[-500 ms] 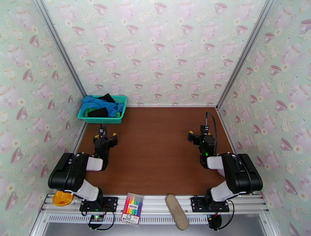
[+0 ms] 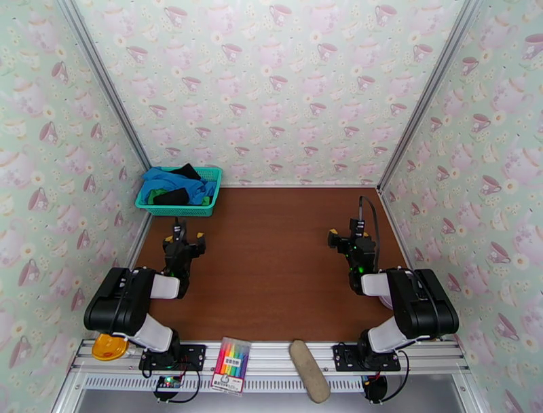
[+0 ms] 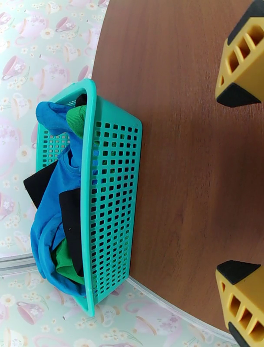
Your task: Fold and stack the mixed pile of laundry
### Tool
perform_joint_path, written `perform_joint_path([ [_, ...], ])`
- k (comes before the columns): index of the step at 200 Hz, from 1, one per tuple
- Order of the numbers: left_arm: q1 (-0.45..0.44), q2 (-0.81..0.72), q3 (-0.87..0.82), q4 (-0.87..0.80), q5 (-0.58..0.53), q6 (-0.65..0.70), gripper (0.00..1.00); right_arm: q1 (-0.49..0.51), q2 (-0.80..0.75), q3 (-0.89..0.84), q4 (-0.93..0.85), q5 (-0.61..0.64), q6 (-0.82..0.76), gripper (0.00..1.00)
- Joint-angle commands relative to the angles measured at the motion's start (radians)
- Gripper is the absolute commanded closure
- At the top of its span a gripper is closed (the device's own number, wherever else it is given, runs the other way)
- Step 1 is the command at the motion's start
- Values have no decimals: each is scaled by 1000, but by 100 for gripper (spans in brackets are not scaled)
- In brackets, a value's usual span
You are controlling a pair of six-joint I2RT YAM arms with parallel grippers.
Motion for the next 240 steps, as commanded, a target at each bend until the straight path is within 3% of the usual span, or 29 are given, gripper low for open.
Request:
perform_joint_path([
  [1,0,-12,14,3,21,-7,0,-1,-2,8,-13,20,-3,0],
  [161,-1,-13,13,4,19,-7,0,-3,-3,8,-13,16,-2,0],
  [174,-31,-65,12,-23,-81,-5,0,-1,-29,18,-45,9,-6,0],
  [186,-91,-204,40,-178,-233,22,0,4,-146,62,-248,-3,-9,0],
  [199,-124,-380,178,-593,-349,-42,0,7,-282,181,-567,26,59,0],
  [213,-102,-470,367,-1003,-326,-175,0,9,-372,325,-859,36,123,0],
  [240,-73,-429,730,-1470,-199,-301,1,19,-406,583,-1275,-37,226,0],
])
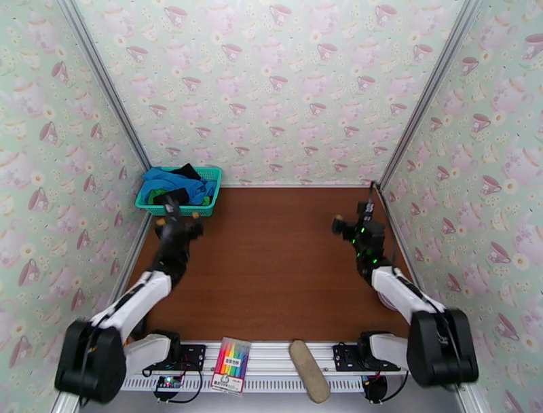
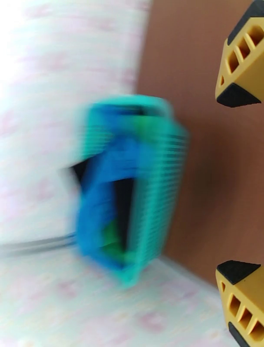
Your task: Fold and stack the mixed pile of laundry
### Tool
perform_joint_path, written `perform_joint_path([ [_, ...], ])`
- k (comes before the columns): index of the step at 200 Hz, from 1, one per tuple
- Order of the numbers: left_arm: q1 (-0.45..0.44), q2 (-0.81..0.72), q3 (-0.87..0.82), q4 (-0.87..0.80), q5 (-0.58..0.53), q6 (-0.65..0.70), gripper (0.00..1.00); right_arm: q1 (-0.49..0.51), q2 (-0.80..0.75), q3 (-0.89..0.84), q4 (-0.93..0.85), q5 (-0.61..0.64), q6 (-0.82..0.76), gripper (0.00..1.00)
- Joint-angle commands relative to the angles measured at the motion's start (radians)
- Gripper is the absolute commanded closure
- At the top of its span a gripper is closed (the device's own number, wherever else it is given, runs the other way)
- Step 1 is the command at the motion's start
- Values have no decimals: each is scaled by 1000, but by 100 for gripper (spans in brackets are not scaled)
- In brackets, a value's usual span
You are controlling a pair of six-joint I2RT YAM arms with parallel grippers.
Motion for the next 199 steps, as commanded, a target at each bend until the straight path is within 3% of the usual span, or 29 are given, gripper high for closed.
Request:
perform_joint_path([
  [1,27,28,255,-616,28,-170,1,13,-42,190,-520,-48,122,0],
  [24,113,238,564,-856,297,-194,1,25,1,333,-701,-133,145,0],
  [53,257,614,963,-1042,577,-196,12,45,54,409,-783,-205,145,0],
  [74,336,882,1275,-1159,662,-223,16,56,57,387,-765,-239,157,0],
  [91,371,1024,1438,-1149,742,-220,16,68,47,353,-736,-263,159,0],
  [114,404,1098,1487,-1015,827,-237,16,81,46,315,-704,-274,143,0],
  [146,433,1118,1413,-810,824,-297,17,83,87,299,-686,-269,127,1],
  [199,451,1256,1440,-709,816,-375,24,85,196,321,-681,-284,121,10],
])
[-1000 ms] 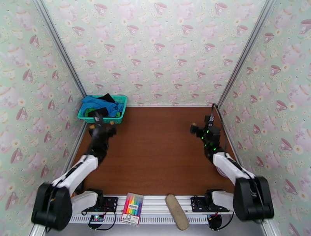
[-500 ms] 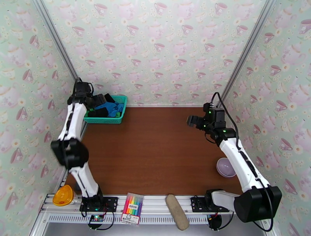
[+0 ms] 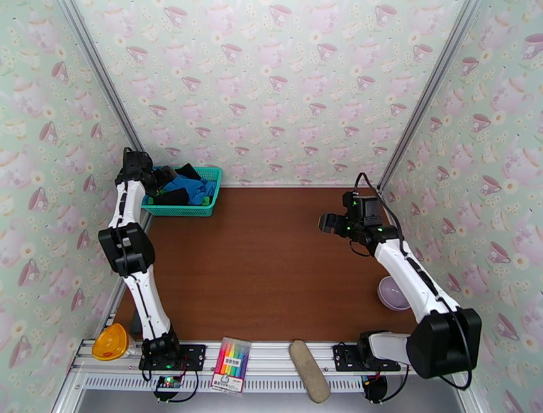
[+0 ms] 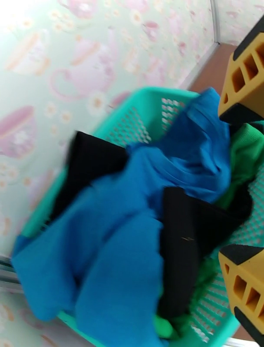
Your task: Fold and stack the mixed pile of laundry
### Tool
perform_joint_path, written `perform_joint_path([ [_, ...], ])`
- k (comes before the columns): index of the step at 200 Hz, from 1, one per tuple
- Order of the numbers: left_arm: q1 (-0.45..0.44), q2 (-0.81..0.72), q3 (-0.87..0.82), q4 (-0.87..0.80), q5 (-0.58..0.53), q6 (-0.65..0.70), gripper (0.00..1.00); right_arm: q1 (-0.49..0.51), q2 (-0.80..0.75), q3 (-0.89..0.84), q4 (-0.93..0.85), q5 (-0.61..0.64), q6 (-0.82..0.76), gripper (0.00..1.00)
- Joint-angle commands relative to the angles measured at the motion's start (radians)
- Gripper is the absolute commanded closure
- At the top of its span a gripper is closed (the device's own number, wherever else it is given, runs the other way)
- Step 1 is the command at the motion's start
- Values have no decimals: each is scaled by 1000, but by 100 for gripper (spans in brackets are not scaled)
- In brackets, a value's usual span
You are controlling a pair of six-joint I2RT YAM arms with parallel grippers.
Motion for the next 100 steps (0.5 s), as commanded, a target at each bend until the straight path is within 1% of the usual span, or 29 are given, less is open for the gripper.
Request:
perform_joint_path([
  [1,6,90,27,67,20,-47,24,4,40,13,9,-29,-10,10],
  [55,6,193,118,83,-8,-71,24,22,100,35,19,-32,1,13],
  [100,8,245,174,156,-20,-91,26,59,138,51,7,-4,1,18],
])
